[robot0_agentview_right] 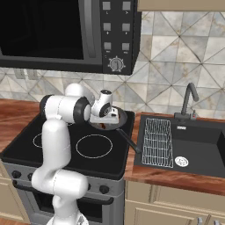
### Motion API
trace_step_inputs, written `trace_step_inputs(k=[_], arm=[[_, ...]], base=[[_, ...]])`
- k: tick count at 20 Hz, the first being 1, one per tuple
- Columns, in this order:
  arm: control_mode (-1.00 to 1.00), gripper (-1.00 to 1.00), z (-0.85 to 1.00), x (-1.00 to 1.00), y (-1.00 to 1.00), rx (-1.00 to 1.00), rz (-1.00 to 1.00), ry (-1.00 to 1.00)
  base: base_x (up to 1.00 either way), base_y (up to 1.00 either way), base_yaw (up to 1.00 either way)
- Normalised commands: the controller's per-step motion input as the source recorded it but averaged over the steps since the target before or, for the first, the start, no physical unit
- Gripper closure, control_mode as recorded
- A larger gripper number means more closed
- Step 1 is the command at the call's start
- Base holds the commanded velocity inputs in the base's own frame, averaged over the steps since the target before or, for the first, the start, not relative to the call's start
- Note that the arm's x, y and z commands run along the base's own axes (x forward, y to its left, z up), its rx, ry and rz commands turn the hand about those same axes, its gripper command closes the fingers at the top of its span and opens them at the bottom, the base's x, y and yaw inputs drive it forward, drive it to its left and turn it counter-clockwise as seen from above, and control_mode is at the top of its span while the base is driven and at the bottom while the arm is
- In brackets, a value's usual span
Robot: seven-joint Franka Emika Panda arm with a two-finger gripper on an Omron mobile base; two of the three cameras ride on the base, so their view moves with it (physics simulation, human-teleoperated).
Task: Take the chicken drumsticks from the pan and place one on each plate on the dining counter.
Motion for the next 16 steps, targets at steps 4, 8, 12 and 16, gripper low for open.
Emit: trace_step_inputs(k=[4, 8, 12, 16], arm=[[-1.0, -1.0, -0.18, 0.24, 0.0, 0.0, 0.0, 0.0], [-1.0, -1.0, -0.19, 0.23, 0.0, 0.0, 0.0, 0.0], [-1.0, 1.0, -0.2, 0.18, 0.0, 0.0, 0.0, 0.0], [-1.0, 1.0, -0.22, 0.08, 0.0, 0.0, 0.0, 0.0]], base=[[0.0, 0.0, 0.0], [0.0, 0.0, 0.0], [0.0, 0.0, 0.0], [0.0, 0.0, 0.0]])
